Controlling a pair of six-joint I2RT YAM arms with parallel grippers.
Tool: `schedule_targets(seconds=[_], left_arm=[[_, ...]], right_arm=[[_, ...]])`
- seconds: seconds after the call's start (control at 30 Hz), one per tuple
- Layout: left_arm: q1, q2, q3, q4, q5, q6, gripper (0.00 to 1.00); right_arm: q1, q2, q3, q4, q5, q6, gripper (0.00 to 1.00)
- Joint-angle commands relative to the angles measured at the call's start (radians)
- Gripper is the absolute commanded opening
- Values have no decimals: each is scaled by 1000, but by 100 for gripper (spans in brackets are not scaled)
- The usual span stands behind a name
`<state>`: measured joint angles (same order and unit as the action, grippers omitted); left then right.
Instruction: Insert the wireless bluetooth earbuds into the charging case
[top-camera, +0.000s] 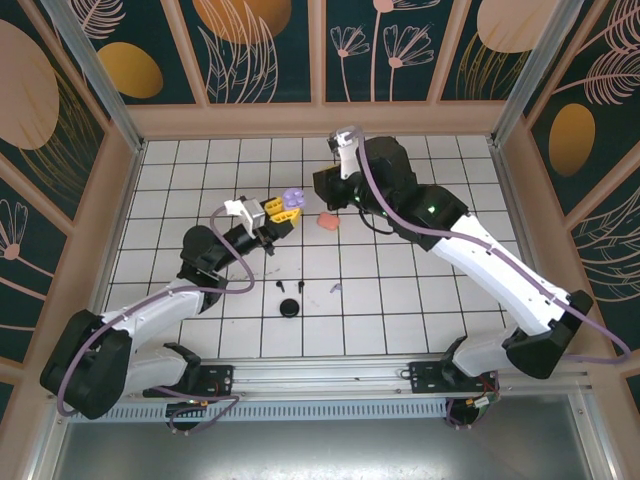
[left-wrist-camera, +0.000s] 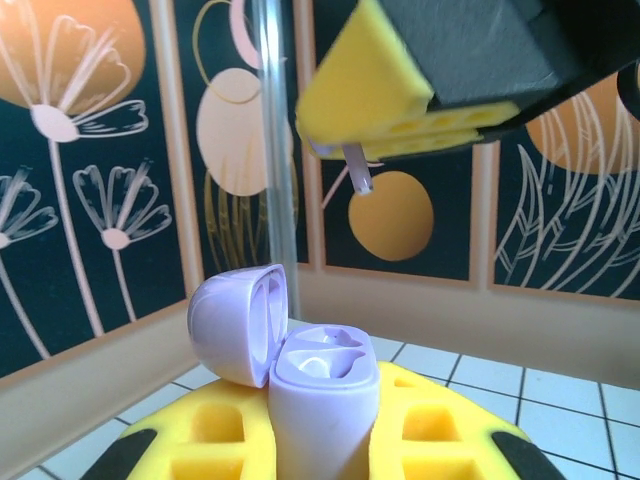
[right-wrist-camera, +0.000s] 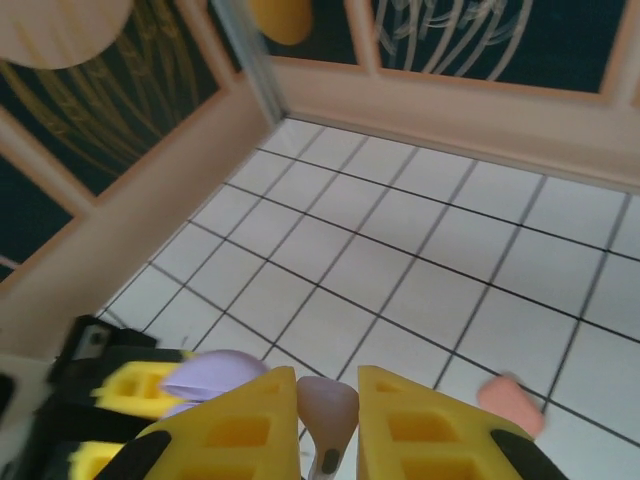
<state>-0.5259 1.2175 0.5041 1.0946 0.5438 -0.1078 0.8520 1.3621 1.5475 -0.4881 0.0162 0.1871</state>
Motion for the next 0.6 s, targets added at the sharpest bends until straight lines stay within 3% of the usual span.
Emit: schedule_targets(seconds=[0.0,0.57], left_arm=[[-26,23,50,17,40,33,0],[-61,37,77,87,72,-12,0]], right_arm=[[17,-57,-48,101,-86,-53,17],[54,-92,-151,166,-98,-32,16]])
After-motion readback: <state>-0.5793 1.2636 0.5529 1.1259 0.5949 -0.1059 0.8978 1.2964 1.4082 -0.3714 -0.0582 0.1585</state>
